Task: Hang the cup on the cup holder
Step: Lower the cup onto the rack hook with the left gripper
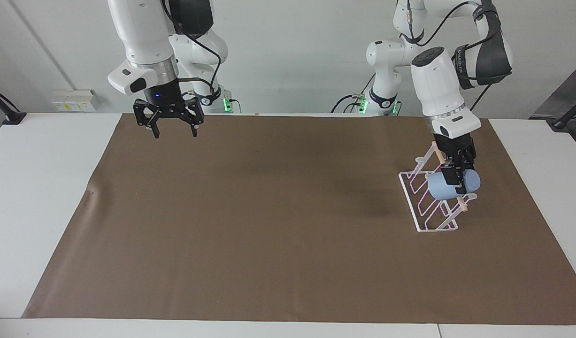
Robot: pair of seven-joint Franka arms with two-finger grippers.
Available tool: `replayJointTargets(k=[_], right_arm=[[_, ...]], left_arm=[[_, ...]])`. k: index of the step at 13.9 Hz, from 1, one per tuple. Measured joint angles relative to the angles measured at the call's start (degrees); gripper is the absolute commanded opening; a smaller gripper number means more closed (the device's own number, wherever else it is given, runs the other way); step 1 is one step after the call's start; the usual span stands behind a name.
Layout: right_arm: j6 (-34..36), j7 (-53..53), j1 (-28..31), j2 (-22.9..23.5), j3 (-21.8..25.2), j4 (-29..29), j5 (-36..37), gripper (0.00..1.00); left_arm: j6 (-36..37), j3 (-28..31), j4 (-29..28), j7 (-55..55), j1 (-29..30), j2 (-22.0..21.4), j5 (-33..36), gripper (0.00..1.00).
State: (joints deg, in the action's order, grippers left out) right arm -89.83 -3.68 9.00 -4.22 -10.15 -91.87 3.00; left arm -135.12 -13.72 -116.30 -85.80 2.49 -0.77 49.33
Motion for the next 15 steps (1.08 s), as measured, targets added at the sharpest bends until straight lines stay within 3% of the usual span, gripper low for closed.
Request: replayJointTargets(k=[4,11,12,13,14,15], right_arm=[[0.23,0.07,-1.16,0.12,5.88,-0.07,-0.01,1.0],[4.3,0.11,-2.09,-0.01,7.75,-1.39,-0.11,1.0],[4.3,0.11,-2.2,-0.01,8.2,-1.72,-0.37,1.0],[4.3,0.11,-2.29,-0.01,8.6,-1.9,-0.63,1.0],[4.3,0.11,-2.67,-0.01,9.0,-1.96,-0.78,1.0],[4.3,0.11,-3.18,-0.02,9.22,-1.98,-0.83,1.0]], left_arm=[[-0.09,-0.28,-2.38,-3.44,-0.16,0.0,3.38,0.0],[-0.13,-0.51,-4.75,-5.68,-1.48,-0.02,3.76,0.0],[-0.13,-0.51,-4.93,-5.75,-1.5,-0.02,3.83,0.06],[-0.13,-0.5,-5.01,-5.8,-1.5,-0.02,3.91,0.44],[-0.13,-0.5,-5.05,-5.81,-1.5,-0.02,3.95,0.98],[-0.14,-0.5,-5.05,-5.81,-1.5,-0.02,3.98,1.0]])
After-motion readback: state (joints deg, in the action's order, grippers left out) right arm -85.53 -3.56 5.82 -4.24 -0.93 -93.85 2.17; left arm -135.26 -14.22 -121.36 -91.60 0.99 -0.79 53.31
